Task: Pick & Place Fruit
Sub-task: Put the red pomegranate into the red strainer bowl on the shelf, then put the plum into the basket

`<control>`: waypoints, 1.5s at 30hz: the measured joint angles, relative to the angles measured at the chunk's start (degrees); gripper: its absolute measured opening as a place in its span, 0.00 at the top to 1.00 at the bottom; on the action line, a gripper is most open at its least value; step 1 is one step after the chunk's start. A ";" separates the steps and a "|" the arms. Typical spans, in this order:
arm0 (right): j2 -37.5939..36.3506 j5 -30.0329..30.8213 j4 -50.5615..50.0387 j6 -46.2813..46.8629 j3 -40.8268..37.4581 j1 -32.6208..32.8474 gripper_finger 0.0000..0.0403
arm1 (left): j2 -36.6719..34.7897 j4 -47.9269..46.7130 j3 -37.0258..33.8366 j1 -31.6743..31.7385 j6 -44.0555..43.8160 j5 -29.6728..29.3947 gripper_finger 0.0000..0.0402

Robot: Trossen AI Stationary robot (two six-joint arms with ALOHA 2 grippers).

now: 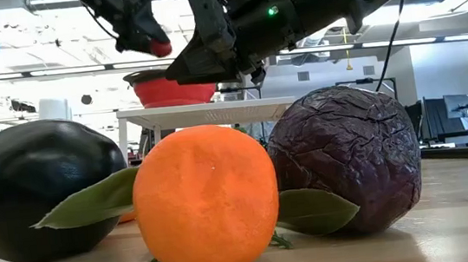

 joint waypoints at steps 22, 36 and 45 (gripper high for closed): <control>0.00 -0.02 -0.13 0.00 0.00 0.97 0.71 | 6.04 -3.69 0.91 8.51 0.17 6.52 0.24; 0.00 -0.07 -1.02 0.46 0.00 0.99 0.71 | -5.31 -3.11 0.91 3.20 4.52 8.65 0.24; -0.12 -0.73 -0.53 -4.67 4.01 0.65 0.71 | -16.18 3.94 -6.84 -15.66 5.28 10.12 0.29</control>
